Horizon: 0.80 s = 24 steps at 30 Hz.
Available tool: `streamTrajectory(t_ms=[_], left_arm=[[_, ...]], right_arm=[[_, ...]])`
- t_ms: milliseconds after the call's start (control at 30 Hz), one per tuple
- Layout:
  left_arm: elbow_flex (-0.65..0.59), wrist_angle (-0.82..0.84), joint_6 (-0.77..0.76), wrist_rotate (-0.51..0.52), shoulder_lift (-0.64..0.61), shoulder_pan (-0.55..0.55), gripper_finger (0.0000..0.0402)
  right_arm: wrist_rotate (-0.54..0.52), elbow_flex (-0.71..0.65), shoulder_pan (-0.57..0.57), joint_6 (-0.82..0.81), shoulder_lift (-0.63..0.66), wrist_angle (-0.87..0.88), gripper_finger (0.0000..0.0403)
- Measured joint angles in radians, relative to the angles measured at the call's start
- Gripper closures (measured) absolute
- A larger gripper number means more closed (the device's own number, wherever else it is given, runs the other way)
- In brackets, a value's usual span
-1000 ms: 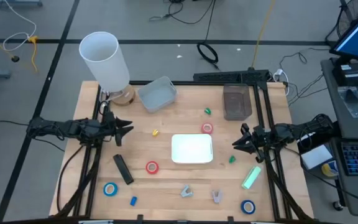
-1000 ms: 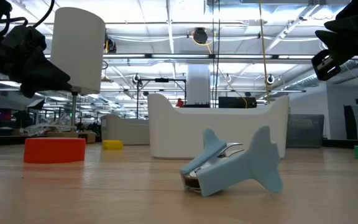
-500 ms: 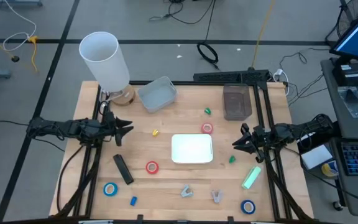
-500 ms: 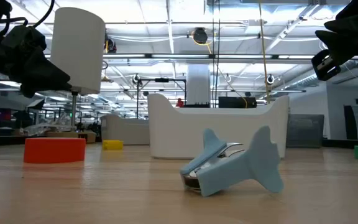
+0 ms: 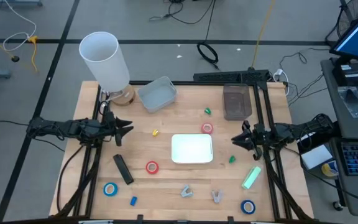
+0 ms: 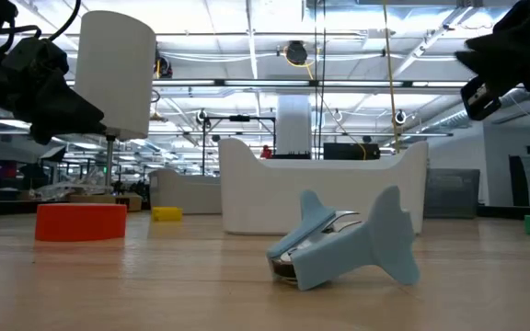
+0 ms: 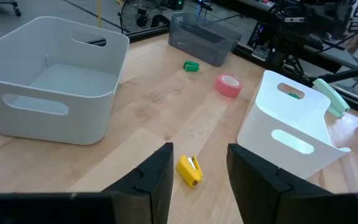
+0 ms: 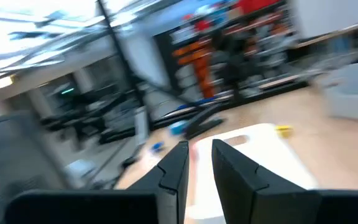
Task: Pick and place Stapler, Stapler remover, tape
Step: Put the black stapler into the black bin
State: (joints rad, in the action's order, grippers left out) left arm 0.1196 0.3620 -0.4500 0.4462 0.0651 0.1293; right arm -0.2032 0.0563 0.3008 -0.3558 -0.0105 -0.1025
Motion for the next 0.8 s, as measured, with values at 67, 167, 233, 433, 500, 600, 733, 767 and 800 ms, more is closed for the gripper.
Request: streamTrajectory(t_ms=[67,167,233,433,500,600,733,767,800], left_arm=[[0.0,0.0,0.0,0.0,0.0,0.0,0.0252],[0.0,0.0,0.0,0.0,0.0,0.0,0.0252],[0.0,0.0,0.0,0.0,0.0,0.0,0.0252],[0.0,0.0,0.005,0.001,0.0,0.0,0.0252],[0.0,0.0,0.059,0.021,0.0,-0.001,0.0252],[0.0,-0.005,0.12,0.042,0.0,-0.001,0.0252],[0.0,-0.066,0.045,0.044,0.0,-0.001,0.0252],[0.0,-0.088,0.014,0.047,0.0,-0.001,0.0252],[0.0,-0.123,-0.012,0.062,0.0,-0.001,0.0252]], right_arm=[[-0.065,0.0,0.0,-0.043,0.0,-0.005,0.0337],[-0.087,0.0,0.0,-0.172,0.0,-0.031,0.0337],[-0.086,0.0,0.0,-0.258,0.0,-0.061,0.0337],[-0.196,0.0,0.0,-0.347,0.0,-0.127,0.0337],[-0.241,0.0,0.0,-0.336,0.0,-0.144,0.0337],[-0.316,0.0,0.0,-0.317,0.0,-0.17,0.0337],[-0.35,0.0,0.0,-0.312,0.0,-0.18,0.0337],[-0.35,0.0,0.0,-0.312,0.0,-0.18,0.0337],[-0.35,0.0,0.0,-0.313,0.0,-0.18,0.0337]])
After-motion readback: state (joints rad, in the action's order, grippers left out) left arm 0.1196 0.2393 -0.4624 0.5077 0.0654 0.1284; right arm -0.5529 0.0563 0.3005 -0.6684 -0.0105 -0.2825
